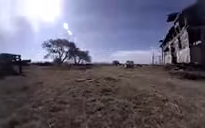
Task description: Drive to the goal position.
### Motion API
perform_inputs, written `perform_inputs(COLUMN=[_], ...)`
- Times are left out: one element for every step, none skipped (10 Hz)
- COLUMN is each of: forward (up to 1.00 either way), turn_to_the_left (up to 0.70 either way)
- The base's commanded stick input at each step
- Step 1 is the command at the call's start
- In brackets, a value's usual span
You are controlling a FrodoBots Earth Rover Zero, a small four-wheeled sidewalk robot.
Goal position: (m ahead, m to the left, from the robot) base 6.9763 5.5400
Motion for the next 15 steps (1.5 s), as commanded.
perform_inputs(forward=[0.70, 0.70, 0.70, 0.70, 0.70, 0.70, 0.70, 0.70, 0.70, 0.70, 0.70, 0.70, 0.70, 0.70, 0.70], turn_to_the_left=[0.00, 0.00, 0.00, 0.00, 0.00, 0.00, 0.00, 0.00, 0.00, 0.00, 0.00, 0.00, 0.00, 0.27, 0.27])
